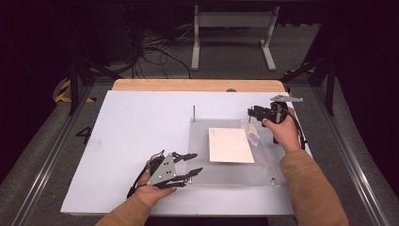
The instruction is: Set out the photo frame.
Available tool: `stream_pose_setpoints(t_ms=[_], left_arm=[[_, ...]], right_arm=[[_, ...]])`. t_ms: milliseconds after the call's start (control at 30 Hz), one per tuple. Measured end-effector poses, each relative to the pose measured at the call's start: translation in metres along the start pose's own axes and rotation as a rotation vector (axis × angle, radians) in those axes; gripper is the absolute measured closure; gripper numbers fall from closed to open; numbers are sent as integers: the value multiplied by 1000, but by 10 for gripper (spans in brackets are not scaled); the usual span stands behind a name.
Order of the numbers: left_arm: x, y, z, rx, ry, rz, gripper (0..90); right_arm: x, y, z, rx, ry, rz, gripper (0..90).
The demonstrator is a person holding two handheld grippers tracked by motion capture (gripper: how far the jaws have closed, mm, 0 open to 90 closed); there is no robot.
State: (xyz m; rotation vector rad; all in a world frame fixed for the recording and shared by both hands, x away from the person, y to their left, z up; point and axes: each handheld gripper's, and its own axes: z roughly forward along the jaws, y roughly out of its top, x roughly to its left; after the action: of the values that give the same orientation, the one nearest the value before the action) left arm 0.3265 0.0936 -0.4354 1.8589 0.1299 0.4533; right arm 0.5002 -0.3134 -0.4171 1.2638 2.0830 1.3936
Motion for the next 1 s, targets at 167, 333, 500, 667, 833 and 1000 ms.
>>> stream_pose_setpoints(t_ms=[167,333,500,667,833,1000], left_arm=[[3,4,-1,6,-4,-13,521],[5,6,-1,6,-11,-23,520],[7,8,-1,8,-16,-31,520],[8,10,-1,9,-18,-36,520],[9,11,-1,10,-19,-40,520],[10,11,-2,11,-20,-41,520]], right_arm=[[8,2,-22,-24,34,-52,520],[18,-6,-49,-57,63,-112,458],[28,-15,-81,-99,82,-186,444],[36,-27,-111,-126,124,-241,476],[45,-37,-135,-151,160,-282,483],[55,-50,-151,-166,177,-337,483]])
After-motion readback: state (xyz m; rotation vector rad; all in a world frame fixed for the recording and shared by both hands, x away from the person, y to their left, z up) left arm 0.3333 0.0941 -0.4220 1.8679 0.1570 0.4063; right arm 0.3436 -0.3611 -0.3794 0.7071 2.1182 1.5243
